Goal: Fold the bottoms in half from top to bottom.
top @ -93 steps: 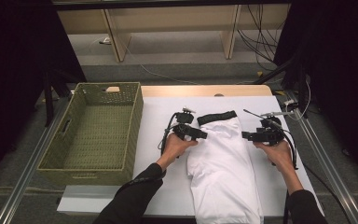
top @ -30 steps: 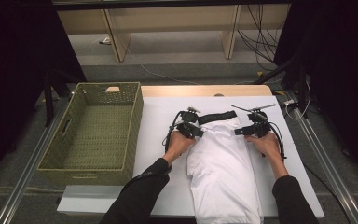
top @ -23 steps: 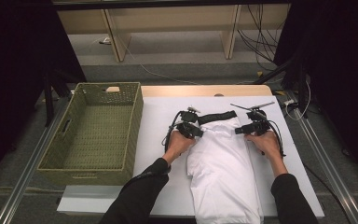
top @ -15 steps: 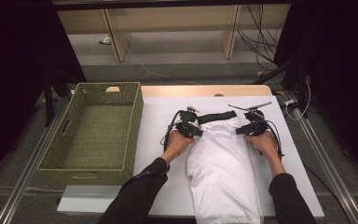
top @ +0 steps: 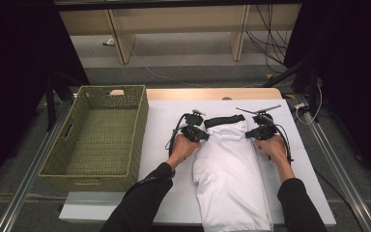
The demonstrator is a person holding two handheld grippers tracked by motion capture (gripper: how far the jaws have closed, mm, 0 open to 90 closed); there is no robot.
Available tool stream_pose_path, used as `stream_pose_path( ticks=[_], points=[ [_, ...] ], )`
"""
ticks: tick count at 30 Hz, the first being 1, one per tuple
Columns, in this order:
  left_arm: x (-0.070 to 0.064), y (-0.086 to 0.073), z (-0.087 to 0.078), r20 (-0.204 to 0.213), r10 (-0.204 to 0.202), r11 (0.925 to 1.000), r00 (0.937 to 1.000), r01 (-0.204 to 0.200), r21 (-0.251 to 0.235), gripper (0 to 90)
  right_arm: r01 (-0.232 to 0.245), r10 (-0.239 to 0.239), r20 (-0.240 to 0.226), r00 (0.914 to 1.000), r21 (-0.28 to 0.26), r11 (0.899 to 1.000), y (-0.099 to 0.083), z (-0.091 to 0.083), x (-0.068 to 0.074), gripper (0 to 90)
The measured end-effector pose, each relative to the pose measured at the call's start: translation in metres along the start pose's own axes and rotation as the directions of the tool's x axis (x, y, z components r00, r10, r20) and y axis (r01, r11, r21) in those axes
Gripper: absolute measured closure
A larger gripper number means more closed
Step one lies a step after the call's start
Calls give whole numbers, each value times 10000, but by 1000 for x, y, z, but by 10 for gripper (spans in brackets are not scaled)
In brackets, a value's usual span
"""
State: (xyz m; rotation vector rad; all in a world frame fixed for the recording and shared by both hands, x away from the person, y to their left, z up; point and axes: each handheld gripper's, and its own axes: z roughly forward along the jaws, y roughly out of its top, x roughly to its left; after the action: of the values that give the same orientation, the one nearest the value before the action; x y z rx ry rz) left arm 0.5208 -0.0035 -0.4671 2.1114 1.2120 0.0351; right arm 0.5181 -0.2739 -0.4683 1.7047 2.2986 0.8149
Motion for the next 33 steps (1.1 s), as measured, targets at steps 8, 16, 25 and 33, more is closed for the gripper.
stream_pose_path(
  ticks=[8,16,25,33],
  points=[
    [7,8,-4,-312,95,9998,9995,-101,-172,880,-27,25,-83,10000,-280,9996,11,0,2,897],
    [14,19,-12,-670,247,9985,9974,-279,-468,880,149,-152,-43,9999,-625,9979,29,-1,8,898],
    [17,26,-25,-819,320,9950,9961,-395,-919,880,151,-171,-186,9997,-1029,9946,40,-5,13,897],
    [8,19,-39,-481,664,9893,9966,-720,-1265,880,412,-486,-508,9975,-1383,9895,31,-19,15,897]
  ],
)
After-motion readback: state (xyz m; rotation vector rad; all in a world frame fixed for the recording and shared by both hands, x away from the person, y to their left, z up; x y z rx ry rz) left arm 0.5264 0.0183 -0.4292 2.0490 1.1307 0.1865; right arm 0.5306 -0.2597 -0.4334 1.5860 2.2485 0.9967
